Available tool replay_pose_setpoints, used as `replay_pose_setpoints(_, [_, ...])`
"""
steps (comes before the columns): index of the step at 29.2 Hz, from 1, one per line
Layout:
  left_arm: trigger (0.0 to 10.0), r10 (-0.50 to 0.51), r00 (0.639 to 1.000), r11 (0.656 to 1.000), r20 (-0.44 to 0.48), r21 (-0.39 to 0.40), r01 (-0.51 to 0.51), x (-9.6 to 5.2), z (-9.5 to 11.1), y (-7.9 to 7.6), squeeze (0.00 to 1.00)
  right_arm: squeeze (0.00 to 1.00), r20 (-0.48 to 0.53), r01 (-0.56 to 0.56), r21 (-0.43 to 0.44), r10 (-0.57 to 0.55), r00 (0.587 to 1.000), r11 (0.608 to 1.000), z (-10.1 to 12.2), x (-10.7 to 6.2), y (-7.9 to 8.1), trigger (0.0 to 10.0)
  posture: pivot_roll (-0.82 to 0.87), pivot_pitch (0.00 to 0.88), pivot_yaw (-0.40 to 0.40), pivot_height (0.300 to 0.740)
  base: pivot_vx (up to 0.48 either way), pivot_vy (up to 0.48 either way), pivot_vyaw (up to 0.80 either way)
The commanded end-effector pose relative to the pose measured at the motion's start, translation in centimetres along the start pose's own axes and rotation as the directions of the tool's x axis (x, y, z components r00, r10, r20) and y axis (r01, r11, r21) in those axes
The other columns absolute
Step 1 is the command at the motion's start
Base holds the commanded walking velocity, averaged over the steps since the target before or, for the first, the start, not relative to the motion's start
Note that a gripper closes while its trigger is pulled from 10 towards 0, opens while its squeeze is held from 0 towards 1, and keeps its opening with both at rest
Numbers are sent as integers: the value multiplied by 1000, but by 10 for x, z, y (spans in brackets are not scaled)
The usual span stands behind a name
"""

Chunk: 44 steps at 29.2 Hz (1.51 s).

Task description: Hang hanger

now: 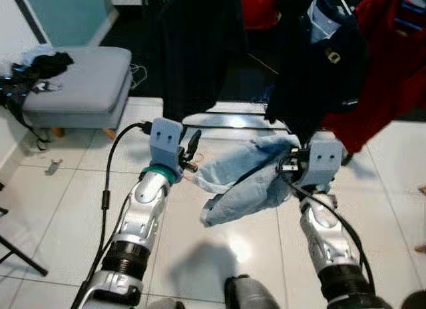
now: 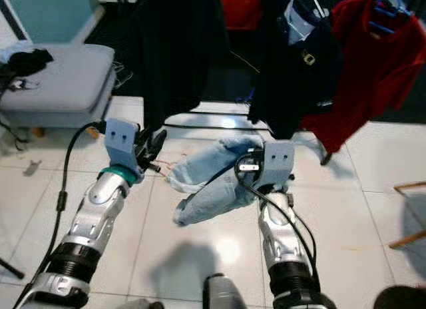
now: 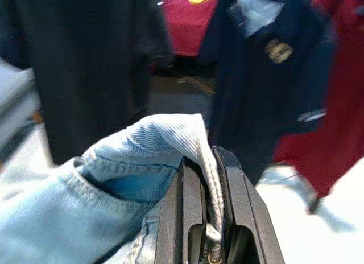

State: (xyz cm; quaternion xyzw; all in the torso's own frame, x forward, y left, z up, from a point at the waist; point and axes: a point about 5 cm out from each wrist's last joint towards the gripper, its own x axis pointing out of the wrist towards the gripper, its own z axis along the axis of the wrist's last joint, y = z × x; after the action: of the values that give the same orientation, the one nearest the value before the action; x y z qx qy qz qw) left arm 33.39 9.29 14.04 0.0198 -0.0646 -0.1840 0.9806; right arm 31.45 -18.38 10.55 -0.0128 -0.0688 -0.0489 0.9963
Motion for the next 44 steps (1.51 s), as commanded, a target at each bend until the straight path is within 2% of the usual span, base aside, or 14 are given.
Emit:
replay_pose_setpoints(1, [10000,8,1000,1000,-23,7,-7,-4,-6,4,0,0,21,20,15,-20,1000,1000,4,1,-2,10000,-77,40,28,740,465,0,-781])
replay_pose_setpoints(7, [10000,5,1000,1000,-23,8,-5,-4,-6,4,0,0,22,25,8,-25,999,1000,4,2,-3,10000,-79,37,30,740,465,0,-790])
replay_pose_setpoints(44, [10000,21,999,1000,-28,12,-20,-3,-5,6,0,0,50,-24,8,24,998,1000,10,4,5,10000,-70,42,32,740,465,0,0])
